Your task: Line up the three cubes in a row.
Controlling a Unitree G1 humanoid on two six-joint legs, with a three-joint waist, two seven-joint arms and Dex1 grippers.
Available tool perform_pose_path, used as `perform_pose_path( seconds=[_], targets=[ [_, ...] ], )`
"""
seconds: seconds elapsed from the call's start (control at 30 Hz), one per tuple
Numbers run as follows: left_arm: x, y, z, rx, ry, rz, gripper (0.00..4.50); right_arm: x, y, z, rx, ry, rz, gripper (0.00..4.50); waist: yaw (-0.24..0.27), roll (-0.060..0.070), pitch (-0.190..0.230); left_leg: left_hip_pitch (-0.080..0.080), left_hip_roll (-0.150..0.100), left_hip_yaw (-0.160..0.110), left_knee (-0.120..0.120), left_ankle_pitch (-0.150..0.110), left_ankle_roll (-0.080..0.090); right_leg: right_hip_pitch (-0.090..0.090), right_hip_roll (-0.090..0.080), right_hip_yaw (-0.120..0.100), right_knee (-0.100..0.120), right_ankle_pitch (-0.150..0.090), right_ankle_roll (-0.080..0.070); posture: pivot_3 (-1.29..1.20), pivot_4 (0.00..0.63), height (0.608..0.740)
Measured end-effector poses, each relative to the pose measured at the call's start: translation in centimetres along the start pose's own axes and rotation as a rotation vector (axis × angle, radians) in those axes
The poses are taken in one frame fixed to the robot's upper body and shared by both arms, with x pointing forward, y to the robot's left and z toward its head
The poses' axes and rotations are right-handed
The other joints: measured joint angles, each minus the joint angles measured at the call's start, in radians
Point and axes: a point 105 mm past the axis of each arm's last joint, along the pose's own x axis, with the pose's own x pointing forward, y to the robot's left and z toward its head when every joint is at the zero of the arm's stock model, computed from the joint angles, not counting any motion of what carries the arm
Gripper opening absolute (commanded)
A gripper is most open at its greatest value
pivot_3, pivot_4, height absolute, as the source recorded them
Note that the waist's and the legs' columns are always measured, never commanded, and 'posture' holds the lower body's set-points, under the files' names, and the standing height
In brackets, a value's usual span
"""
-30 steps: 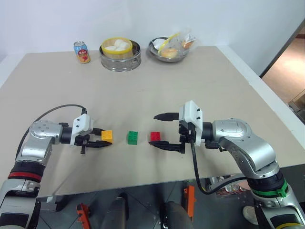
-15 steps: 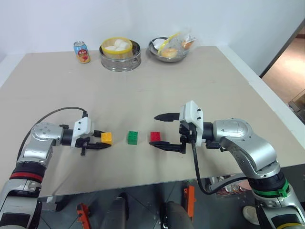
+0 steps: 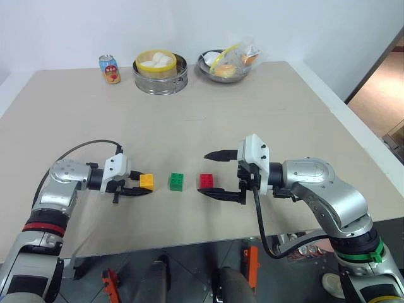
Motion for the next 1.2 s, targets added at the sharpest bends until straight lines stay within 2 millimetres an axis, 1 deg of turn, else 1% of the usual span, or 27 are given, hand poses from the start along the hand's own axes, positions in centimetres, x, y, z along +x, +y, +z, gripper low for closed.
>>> perform_pose_path(
  seconds=[0.13, 0.17, 0.23, 0.37, 0.4, 0.57, 0.63, 0.7, 0.8, 0.87, 0.93, 1.0, 1.1, 1.2],
  targets=[
    [0.1, 0.0, 0.0, 0.009, 0.004, -0.015, 1.35, 0.0, 0.1, -0.1, 0.009, 0.001, -0.001, 4.50, 0.000, 0.000, 0.000, 0.000, 0.000, 0.000, 0.001, 0.000, 0.000, 0.000, 0.000, 0.000, 0.000, 0.001, 0.000, 0.00, 0.150, 0.740],
    [0.1, 0.1, 0.0, 0.008, 0.004, -0.015, 2.40, 0.0, 0.1, -0.1, 0.011, 0.001, -0.002, 4.50, 0.000, 0.000, 0.000, 0.000, 0.000, 0.000, 0.001, 0.000, 0.000, 0.000, 0.000, 0.000, 0.000, 0.001, 0.000, 0.00, 0.150, 0.740],
    [0.0, 0.1, -0.4, -0.010, 0.016, -0.011, 3.04, 0.0, 0.1, -0.2, 0.012, 0.001, -0.004, 4.50, 0.000, 0.000, 0.000, 0.000, 0.000, 0.000, 0.001, 0.000, 0.000, 0.000, 0.000, 0.000, 0.000, 0.001, 0.000, 0.00, 0.150, 0.740],
    [-0.2, 0.4, -0.3, -0.004, 0.027, -0.004, 4.37, 0.0, 0.1, -0.2, 0.013, 0.001, -0.005, 4.50, 0.000, 0.000, 0.000, 0.000, 0.000, 0.001, 0.001, 0.000, 0.001, 0.000, 0.000, 0.000, 0.000, 0.001, 0.000, 0.00, 0.150, 0.740],
    [-0.3, 0.5, -0.3, -0.003, 0.028, -0.003, 4.45, 0.0, 0.1, -0.2, 0.013, 0.001, -0.005, 4.50, 0.000, 0.000, 0.000, 0.000, 0.000, 0.001, 0.001, -0.001, 0.001, 0.000, 0.000, 0.000, 0.000, 0.001, 0.000, 0.00, 0.150, 0.740],
    [-0.6, 0.4, -0.2, -0.015, 0.035, -0.002, 4.45, 0.0, 0.2, -0.1, 0.013, -0.002, -0.004, 4.50, -0.001, 0.000, 0.000, 0.000, 0.001, 0.001, 0.001, -0.001, 0.001, 0.001, 0.000, 0.000, 0.000, 0.001, 0.000, 0.00, 0.150, 0.740],
    [-1.6, 0.1, 0.3, -0.043, 0.039, 0.003, 4.45, 0.0, 0.2, -0.1, 0.013, -0.005, -0.002, 4.50, -0.002, 0.000, 0.000, 0.000, 0.001, 0.001, 0.001, -0.001, 0.001, 0.002, 0.000, 0.001, 0.000, 0.001, 0.000, 0.00, 0.150, 0.740],
    [-2.8, 0.1, 1.2, -0.063, 0.034, 0.024, 4.45, 0.0, 0.1, 0.0, 0.016, -0.012, -0.002, 4.50, -0.003, 0.000, 0.000, 0.000, 0.002, 0.001, 0.001, -0.001, 0.001, 0.001, 0.000, 0.000, 0.000, 0.001, 0.000, 0.00, 0.150, 0.740],
    [-4.8, 0.0, 3.4, -0.150, -0.008, 0.079, 4.45, -0.3, -0.3, 0.7, 0.037, -0.046, -0.024, 4.50, -0.004, 0.000, 0.000, 0.000, 0.003, 0.002, 0.001, -0.001, 0.001, -0.001, 0.000, 0.000, 0.000, 0.001, 0.000, 0.00, 0.150, 0.740],
    [-5.7, -0.2, 4.8, -0.202, -0.045, 0.125, 4.45, -0.6, -0.8, 1.1, 0.045, -0.060, -0.049, 4.50, -0.004, 0.000, 0.000, 0.000, 0.004, 0.002, 0.001, -0.001, 0.000, -0.002, -0.001, 0.000, 0.000, 0.001, 0.000, 0.00, 0.150, 0.740],
    [-6.2, 0.1, 5.8, -0.226, -0.080, 0.186, 4.45, -0.9, -1.4, 1.4, 0.041, -0.064, -0.089, 4.50, -0.002, 0.000, 0.000, 0.000, 0.004, 0.003, 0.001, -0.002, 0.000, -0.002, -0.001, 0.000, 0.000, 0.001, 0.000, 0.00, 0.150, 0.740],
    [-6.7, 1.2, 6.2, -0.218, -0.101, 0.305, 4.45, -1.0, -2.6, 1.7, 0.044, -0.077, -0.153, 4.50, -0.001, 0.000, 0.000, 0.000, 0.004, 0.004, 0.001, -0.002, 0.000, -0.003, -0.001, 0.000, 0.000, 0.002, -0.001, 0.00, 0.150, 0.740],
    [-6.7, 3.8, 6.3, -0.186, -0.144, 0.505, 4.45, -1.0, -4.5, 1.6, 0.057, -0.083, -0.254, 4.50, 0.001, 0.000, 0.000, 0.000, 0.005, 0.006, 0.003, -0.002, 0.000, -0.002, -0.001, -0.001, 0.000, 0.005, 0.000, 0.00, 0.150, 0.740],
    [-6.0, 6.0, 6.0, -0.176, -0.198, 0.667, 4.45, -1.1, -6.6, 0.7, 0.055, -0.055, -0.369, 4.50, 0.002, 0.000, 0.000, 0.000, 0.005, 0.008, 0.004, -0.001, 0.001, -0.002, -0.001, -0.001, 0.000, 0.007, 0.001, 0.00, 0.150, 0.740]
  ],
)
